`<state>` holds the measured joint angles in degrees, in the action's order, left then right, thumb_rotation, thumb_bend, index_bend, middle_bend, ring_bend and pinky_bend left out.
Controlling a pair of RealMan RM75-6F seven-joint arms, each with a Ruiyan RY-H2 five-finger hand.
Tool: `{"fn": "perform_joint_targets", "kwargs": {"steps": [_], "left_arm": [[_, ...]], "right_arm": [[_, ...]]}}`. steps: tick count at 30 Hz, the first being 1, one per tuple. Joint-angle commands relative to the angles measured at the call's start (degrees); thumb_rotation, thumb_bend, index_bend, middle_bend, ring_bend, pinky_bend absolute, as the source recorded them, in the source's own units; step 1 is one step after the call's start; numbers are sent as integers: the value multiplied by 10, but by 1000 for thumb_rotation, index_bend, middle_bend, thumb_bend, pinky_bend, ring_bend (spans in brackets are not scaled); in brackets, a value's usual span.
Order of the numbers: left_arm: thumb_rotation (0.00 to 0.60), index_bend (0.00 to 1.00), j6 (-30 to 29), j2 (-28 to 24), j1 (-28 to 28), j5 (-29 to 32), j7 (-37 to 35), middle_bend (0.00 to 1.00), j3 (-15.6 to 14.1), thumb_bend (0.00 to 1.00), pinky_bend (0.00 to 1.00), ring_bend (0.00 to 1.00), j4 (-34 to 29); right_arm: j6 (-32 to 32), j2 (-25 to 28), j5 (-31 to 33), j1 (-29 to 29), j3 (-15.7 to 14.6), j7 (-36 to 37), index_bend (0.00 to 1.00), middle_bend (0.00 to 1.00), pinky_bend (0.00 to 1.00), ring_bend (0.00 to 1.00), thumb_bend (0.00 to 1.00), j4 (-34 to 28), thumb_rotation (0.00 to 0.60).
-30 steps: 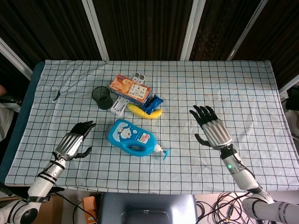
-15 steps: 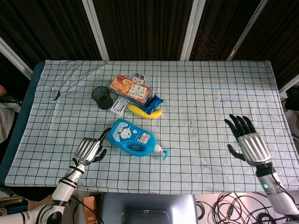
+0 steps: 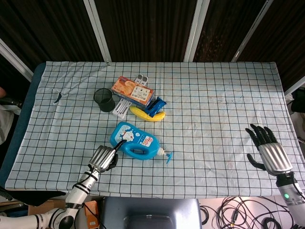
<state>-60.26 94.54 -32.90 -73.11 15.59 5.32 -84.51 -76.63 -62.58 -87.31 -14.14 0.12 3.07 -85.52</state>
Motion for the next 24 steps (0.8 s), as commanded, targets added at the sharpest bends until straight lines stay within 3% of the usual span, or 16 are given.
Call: {"fn": "perform_joint_targets", "kwargs": {"steps": [1,10,12,13,14,15,16,17,18,21,24], "left_arm": [[600,116,-2,0,1,-2,-4,1000,0,793,1000,1000,1],[600,126,-1,-3,1,0,0,1000,-1,746,1000,1000,1],[600,75,-7,-9,2,-2,7,998,-1,649,1000,1000,-3],[600,49,-39,-28,11,-23,40,970,-8,608,995,986,-9],[600,16,-68,-55,24,-39,85,837,-22,544,918,883,-20],[600,1,-87,-79,36,-40,125,628,-32,496,776,706,-34],[600,0,-125,-110,58,-28,197,335,-37,452,557,426,-55],[600,0,-159,-129,76,-17,244,109,-38,422,334,175,-77],[600,0,-191,-146,95,-9,271,4,-39,407,165,29,-102],[600,0,-269,-206,154,-18,235,0,-53,402,39,0,-167],[600,0,-355,-253,225,-75,124,0,-86,402,22,0,-161]], "right_arm": [[1,1,0,1,1,0,0,0,27,0,311,0,600],[4,-2,0,2,2,-5,0,0,27,0,311,-2,600],[1,-2,-2,4,2,-10,0,0,27,0,311,-4,600],[-8,-1,-7,9,0,-12,0,0,27,0,310,-8,600],[-18,2,-12,15,-3,-15,0,0,27,0,311,-12,600],[-25,4,-16,20,-6,-19,0,0,27,0,311,-16,600],[-35,8,-21,27,-9,-26,0,0,27,0,311,-22,600],[-43,10,-25,33,-11,-32,0,0,27,0,311,-27,600],[-51,12,-28,38,-13,-38,0,0,27,0,311,-32,600],[-68,15,-25,56,-17,-67,0,0,27,0,311,-50,600],[-86,7,-11,80,-21,-98,0,0,27,0,311,-67,600]]}}
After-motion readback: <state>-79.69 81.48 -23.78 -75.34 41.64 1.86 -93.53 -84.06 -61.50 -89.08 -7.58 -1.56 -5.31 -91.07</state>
